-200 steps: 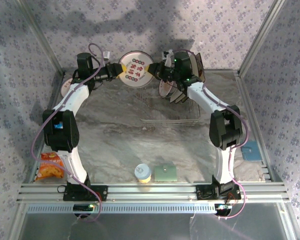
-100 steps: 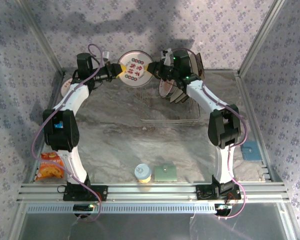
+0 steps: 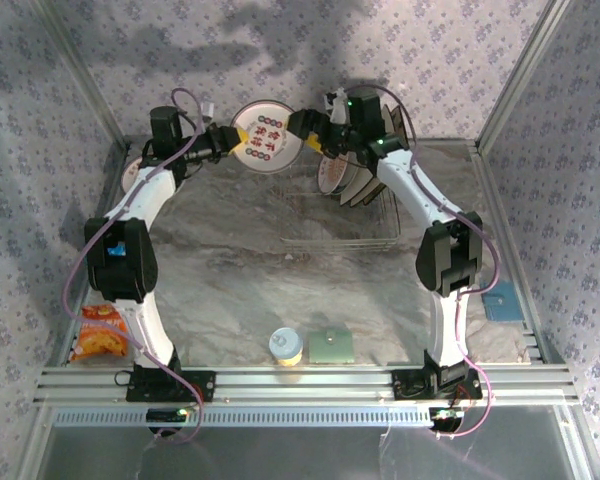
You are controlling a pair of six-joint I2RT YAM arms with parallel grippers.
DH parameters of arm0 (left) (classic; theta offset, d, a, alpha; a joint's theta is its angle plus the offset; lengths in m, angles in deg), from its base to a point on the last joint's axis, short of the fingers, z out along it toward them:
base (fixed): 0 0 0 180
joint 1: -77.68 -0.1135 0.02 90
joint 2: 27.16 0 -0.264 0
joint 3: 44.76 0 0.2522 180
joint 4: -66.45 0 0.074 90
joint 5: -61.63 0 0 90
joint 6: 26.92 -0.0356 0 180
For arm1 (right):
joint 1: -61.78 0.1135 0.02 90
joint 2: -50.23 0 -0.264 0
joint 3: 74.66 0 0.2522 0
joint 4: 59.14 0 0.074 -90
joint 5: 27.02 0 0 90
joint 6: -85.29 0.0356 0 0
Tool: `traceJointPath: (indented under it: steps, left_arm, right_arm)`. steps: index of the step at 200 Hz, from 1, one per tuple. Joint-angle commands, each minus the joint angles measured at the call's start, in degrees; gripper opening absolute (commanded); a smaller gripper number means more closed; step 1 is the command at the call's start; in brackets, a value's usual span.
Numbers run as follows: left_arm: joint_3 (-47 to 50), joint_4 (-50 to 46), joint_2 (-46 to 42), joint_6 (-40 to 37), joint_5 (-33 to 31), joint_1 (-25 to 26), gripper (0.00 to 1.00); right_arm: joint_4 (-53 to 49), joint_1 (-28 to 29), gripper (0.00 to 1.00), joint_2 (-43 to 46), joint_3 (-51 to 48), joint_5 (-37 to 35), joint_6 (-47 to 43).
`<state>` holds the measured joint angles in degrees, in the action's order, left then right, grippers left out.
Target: Unload the plates from the dish rack
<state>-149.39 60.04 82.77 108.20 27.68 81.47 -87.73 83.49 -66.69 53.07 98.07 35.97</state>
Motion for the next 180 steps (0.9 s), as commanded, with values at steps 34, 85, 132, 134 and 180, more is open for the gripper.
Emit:
traceJointPath:
  steps: [34,85,132,134,180]
  left_arm:
    - [2.8,2.8,-4.9,1.3,-6.6,-6.7,0.0]
    - [14.5,7.5,-11.7,3.6,-20.8,-13.4,0.0]
    - [20.4,11.4,-13.8,6.0,-28.5,-17.9,0.0]
    - [20.5,11.4,-13.7,6.0,-28.7,-18.0,0.0]
    - [21.8,11.4,-13.4,5.6,-31.9,-20.9,0.0]
  right_arm:
    - [-29.0,-0.9,0.99,1.6,14.3,-21.7,-18.8]
    - [-45.0,-1.5,1.0,2.3,20.9,-48.7,-28.9]
    - [-47.6,-6.0,1.0,6.0,19.2,-55.0,-31.9]
    - [-47.6,-6.2,1.0,6.2,19.1,-55.0,-32.0]
    - [-46.8,-11.8,1.0,9.7,14.4,-53.6,-32.9]
